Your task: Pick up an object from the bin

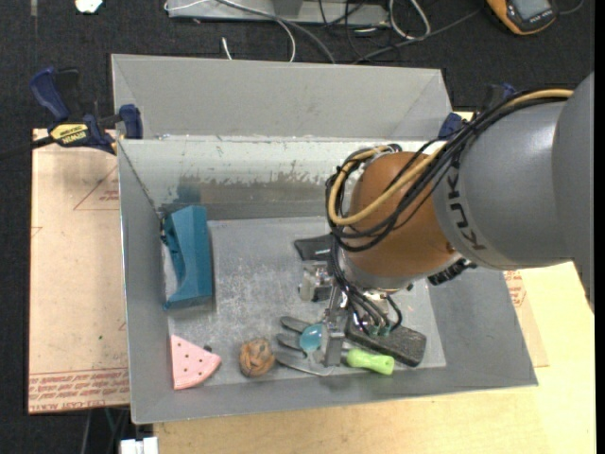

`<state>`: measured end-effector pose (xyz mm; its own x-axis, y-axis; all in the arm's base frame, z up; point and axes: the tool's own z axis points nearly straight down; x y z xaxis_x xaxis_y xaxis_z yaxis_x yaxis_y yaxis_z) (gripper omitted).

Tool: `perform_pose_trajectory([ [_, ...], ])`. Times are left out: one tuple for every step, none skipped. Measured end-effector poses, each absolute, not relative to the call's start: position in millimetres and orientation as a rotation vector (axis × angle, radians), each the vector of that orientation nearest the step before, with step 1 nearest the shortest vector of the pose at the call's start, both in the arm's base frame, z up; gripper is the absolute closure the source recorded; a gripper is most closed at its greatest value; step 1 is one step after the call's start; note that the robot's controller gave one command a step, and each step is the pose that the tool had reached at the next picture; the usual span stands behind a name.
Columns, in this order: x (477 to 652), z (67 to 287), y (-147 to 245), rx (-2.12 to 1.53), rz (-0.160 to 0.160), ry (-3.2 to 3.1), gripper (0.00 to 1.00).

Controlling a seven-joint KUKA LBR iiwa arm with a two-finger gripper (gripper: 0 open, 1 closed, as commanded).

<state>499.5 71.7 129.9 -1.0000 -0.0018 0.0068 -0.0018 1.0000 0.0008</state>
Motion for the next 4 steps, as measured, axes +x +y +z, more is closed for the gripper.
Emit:
perform_pose_trajectory([
  [501.3, 133, 71, -0.001, -0.002, -3.141, 0.0],
  [489.0, 74, 51, -0.164, -0.004, -3.137, 0.0],
  [503.5, 108, -37, 0.032, -0.006, -3.146, 0.0],
  [494.0, 83, 13, -0.108, -0.008, -3.136, 0.0],
])
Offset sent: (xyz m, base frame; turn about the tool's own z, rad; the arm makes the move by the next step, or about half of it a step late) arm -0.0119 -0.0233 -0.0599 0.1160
